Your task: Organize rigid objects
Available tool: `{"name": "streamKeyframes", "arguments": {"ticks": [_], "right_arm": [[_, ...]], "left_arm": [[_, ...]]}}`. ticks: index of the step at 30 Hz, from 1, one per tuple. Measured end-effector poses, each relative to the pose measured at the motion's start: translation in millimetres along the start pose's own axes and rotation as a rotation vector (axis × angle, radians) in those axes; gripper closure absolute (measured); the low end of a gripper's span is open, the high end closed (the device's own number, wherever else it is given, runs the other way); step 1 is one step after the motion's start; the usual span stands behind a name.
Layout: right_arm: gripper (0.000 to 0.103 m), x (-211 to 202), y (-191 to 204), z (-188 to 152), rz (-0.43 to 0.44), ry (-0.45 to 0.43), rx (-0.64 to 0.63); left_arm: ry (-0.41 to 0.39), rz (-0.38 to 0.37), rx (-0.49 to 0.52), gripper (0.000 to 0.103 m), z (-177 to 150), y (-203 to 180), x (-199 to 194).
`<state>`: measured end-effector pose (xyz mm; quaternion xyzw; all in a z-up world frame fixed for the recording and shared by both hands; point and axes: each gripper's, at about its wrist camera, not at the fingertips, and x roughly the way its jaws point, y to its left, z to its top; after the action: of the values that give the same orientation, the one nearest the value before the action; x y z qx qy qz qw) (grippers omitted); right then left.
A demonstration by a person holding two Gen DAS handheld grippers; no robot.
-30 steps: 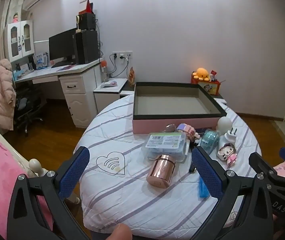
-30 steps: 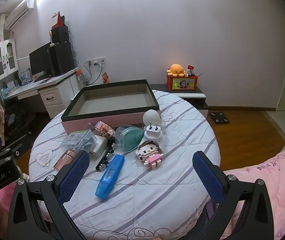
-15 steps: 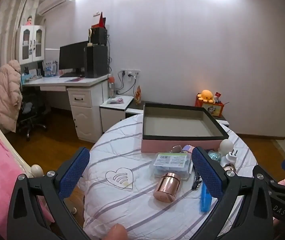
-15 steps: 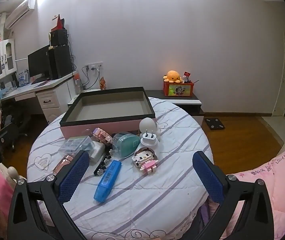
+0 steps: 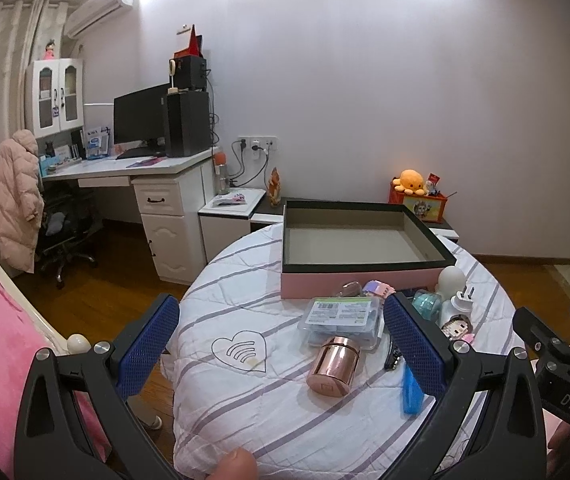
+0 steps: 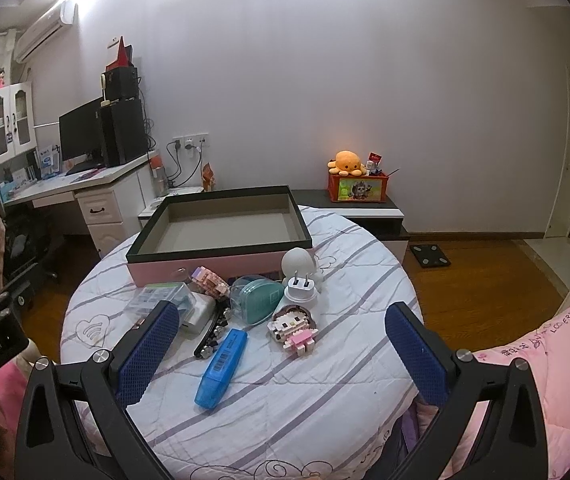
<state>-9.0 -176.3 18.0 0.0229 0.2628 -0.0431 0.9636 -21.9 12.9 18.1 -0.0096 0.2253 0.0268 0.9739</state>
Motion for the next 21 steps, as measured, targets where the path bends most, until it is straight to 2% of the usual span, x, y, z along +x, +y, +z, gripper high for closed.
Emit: {"name": "streamKeyframes", "arguments": {"ticks": [21], "right_arm": [[0.0,0.0,-3.7,0.4,-0.004,-0.007,0.006]], "left_arm": [[0.03,-0.015,0.002,0.0,-3.6,-0.9,5.7]]}}
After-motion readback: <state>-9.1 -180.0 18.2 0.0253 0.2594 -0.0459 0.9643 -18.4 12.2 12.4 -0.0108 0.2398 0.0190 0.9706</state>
